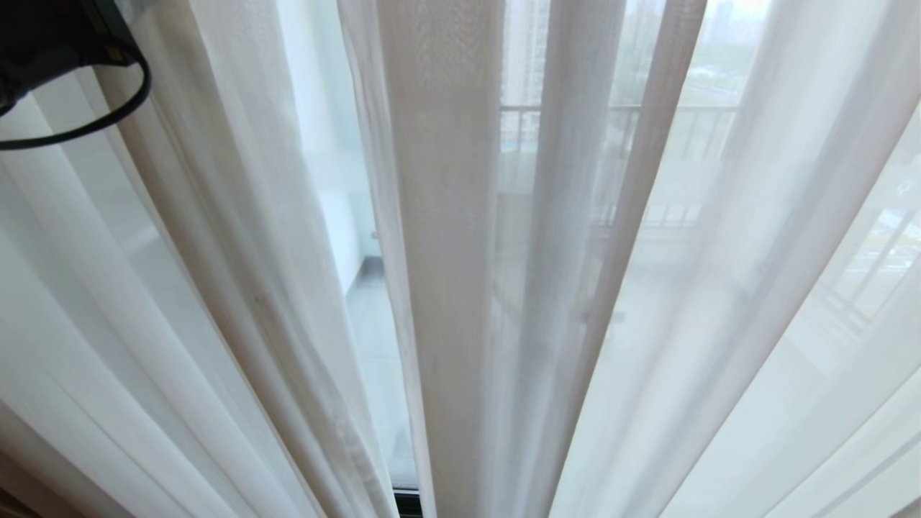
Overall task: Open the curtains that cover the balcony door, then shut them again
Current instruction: Pull the inner curtains open on both sides
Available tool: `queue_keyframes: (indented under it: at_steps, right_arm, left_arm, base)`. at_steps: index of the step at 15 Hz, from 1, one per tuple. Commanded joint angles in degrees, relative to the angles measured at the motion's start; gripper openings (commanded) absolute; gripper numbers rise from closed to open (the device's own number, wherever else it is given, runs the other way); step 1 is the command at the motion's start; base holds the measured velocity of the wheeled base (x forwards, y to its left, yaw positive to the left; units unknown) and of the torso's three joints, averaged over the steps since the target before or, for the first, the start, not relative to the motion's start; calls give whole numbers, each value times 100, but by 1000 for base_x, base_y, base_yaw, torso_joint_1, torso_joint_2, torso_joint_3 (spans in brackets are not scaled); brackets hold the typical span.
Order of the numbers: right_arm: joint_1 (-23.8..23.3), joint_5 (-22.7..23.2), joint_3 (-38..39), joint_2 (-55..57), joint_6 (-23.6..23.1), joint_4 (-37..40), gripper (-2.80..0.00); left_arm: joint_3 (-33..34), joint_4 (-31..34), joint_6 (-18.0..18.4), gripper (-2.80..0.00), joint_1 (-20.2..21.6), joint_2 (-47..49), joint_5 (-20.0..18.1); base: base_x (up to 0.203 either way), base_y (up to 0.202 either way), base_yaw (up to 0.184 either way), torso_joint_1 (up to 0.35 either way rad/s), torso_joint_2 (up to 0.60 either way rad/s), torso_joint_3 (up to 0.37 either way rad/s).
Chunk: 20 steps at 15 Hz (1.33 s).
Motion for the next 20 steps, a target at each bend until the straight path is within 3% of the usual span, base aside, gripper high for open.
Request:
queue_keyframes:
  at_steps: [1, 4, 8, 14, 20]
  right_arm:
    - [1, 4, 0, 7, 0, -6, -280]
    - [1, -5, 0, 7, 0, 2, -280]
    - [1, -4, 0, 7, 0, 0, -280]
    - [1, 4, 0, 7, 0, 2, -280]
    - [1, -5, 0, 7, 0, 2, -280]
  left_arm:
    - [-1, -9, 74, -280, 328, -24, -6]
    - [-1, -5, 56, -280, 666, -24, -6]
    - [0, 2, -238, -280, 695, -41, -73]
    - [-1, 29, -546, -280, 281, -59, -164]
    - [60, 33, -549, -280, -20, -59, -169]
  base:
    - [0, 0, 0, 0, 0, 0]
    - [0, 0, 0, 0, 0, 0]
    - [0, 0, 0, 0, 0, 0]
    - [0, 0, 0, 0, 0, 0]
    - [0, 0, 0, 0, 0, 0]
